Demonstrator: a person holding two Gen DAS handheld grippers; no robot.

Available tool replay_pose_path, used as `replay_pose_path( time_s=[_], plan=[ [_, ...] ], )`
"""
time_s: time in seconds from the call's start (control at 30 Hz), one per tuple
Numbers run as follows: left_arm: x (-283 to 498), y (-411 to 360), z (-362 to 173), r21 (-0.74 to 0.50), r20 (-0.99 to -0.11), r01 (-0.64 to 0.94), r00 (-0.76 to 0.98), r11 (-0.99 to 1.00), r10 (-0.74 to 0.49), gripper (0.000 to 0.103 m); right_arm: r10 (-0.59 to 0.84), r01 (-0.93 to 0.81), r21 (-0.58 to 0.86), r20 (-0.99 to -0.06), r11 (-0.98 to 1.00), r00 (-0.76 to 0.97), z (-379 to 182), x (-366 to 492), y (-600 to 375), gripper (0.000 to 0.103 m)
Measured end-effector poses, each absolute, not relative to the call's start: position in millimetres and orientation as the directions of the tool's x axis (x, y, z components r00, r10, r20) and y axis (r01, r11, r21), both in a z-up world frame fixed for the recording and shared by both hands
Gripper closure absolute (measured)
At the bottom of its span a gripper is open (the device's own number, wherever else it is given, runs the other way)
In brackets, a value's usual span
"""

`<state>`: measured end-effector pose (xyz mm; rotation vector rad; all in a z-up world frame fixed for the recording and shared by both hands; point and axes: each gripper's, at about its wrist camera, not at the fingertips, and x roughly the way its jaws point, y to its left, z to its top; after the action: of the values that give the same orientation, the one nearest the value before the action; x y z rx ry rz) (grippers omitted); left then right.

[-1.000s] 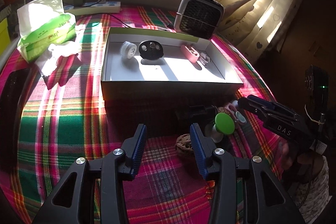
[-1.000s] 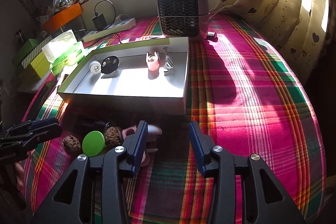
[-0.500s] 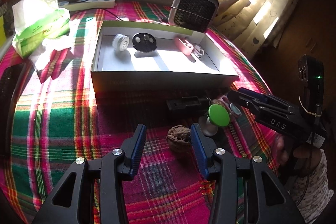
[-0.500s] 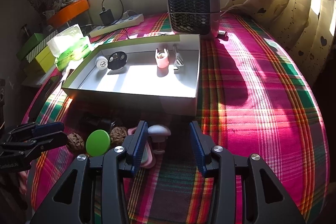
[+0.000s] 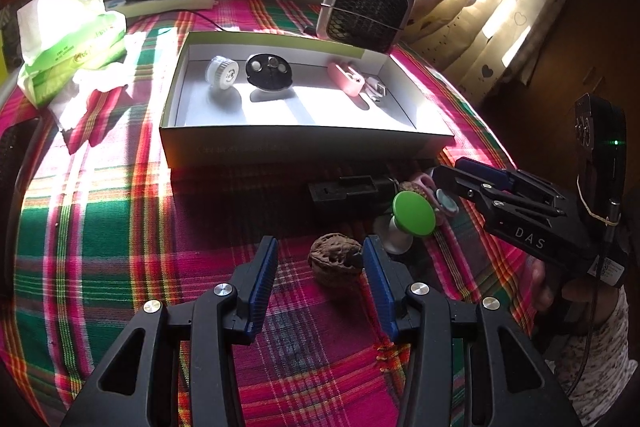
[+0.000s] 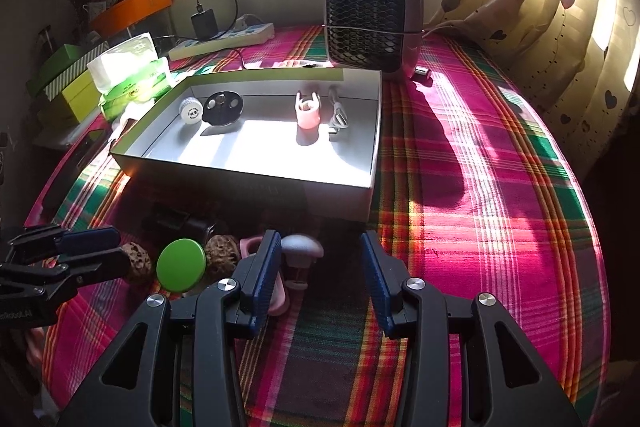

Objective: Organize objects
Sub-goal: 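Withdraw both open tools from the box toward the green mushroom and walnut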

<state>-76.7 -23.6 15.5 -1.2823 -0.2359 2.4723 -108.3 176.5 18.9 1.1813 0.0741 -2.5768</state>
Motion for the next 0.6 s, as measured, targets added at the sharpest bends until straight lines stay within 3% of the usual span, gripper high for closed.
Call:
replay_pose_path(
  time_s=[0.33, 0.6],
  plan=[
    [-78.1, -19.8, 13.5, -0.300, -0.763, -0.225, -0.527, -0.927, 0.375, 0.060, -0.178, 0.229, 0.032, -0.740, -0.973, -0.648, 25.8, -102.9, 189.3, 0.060],
    [-79.8, -13.8, 8.8, -0.277, -0.776, -0.226, -0.520, -0.934, 0.356, 0.058, -0.216, 0.276, 0.046, -0.749, -0.960, -0.627, 18.7, -105.5, 178.6, 0.060]
  ],
)
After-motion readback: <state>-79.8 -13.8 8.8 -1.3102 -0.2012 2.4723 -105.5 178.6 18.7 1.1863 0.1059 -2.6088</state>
